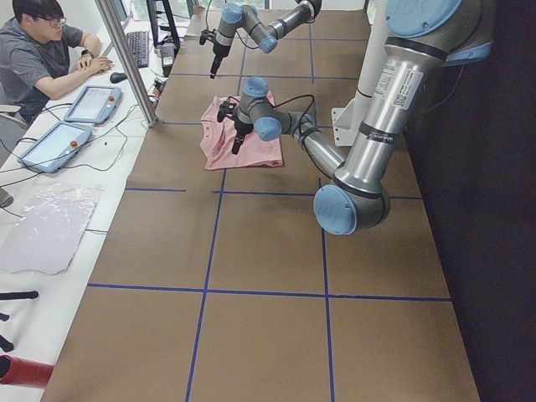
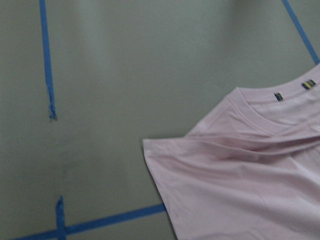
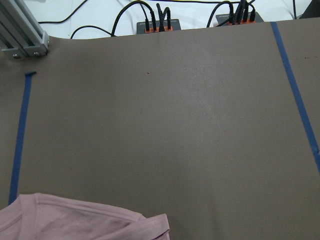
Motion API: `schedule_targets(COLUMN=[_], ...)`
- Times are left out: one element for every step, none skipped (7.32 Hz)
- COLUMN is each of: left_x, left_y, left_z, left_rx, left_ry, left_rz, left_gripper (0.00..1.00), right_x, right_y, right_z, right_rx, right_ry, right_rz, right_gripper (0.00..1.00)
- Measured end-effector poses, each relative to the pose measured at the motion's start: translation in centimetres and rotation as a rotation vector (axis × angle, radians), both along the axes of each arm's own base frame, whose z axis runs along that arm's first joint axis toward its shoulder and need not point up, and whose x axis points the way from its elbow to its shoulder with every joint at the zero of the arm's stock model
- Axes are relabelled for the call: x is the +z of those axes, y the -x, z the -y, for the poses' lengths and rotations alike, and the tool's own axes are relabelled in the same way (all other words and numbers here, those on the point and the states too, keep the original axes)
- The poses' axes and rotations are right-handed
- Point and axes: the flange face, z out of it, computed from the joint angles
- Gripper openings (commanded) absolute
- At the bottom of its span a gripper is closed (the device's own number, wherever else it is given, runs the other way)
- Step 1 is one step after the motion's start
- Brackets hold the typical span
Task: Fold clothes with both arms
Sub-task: 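Lower the left gripper to the folded shirt's side edge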
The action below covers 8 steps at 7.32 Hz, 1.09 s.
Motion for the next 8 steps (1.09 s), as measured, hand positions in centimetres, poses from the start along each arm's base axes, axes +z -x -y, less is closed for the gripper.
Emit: schedule_targets(left_x=[0.5,1.0,1.2,1.4,1.8,2.0,2.4,2.9], left_y=[-2.2,-4.4,-6.0,-7.3,-8.1,-8.5,-8.6,-8.6], left_z=[-3.0,-5.5,-7.3,-8.8,-9.9,-10.3,-10.5,-10.7], left_rx=[-0.018,-0.042,-0.049,-0.044,-0.039,-0.038,-0.038,-0.037], left_ry=[0.059,0.110,0.143,0.166,0.180,0.184,0.186,0.190], left_rz=[-0.016,-0.024,-0.028,-0.029,-0.025,-0.020,-0.013,-0.004], left_gripper=[0.65,0.65,0.63,0.61,0.61,0.61,0.61,0.60], right_x=[-0.1,-0.1,-0.1,-0.1,-0.1,-0.1,-0.1,-0.2], right_y=[-0.2,-0.3,-0.3,-0.3,-0.3,-0.3,-0.3,-0.3], right_z=[-0.2,-0.2,-0.3,-0.3,-0.3,-0.3,-0.3,-0.3], right_rx=[0.000,0.000,0.000,0.000,0.000,0.000,0.000,0.000], right_ry=[-0.003,-0.004,-0.005,-0.005,-0.005,-0.004,-0.005,-0.005], right_rz=[0.003,0.004,0.005,0.006,0.007,0.007,0.007,0.008], right_gripper=[1.00,1.00,1.00,1.00,1.00,1.00,1.00,1.00])
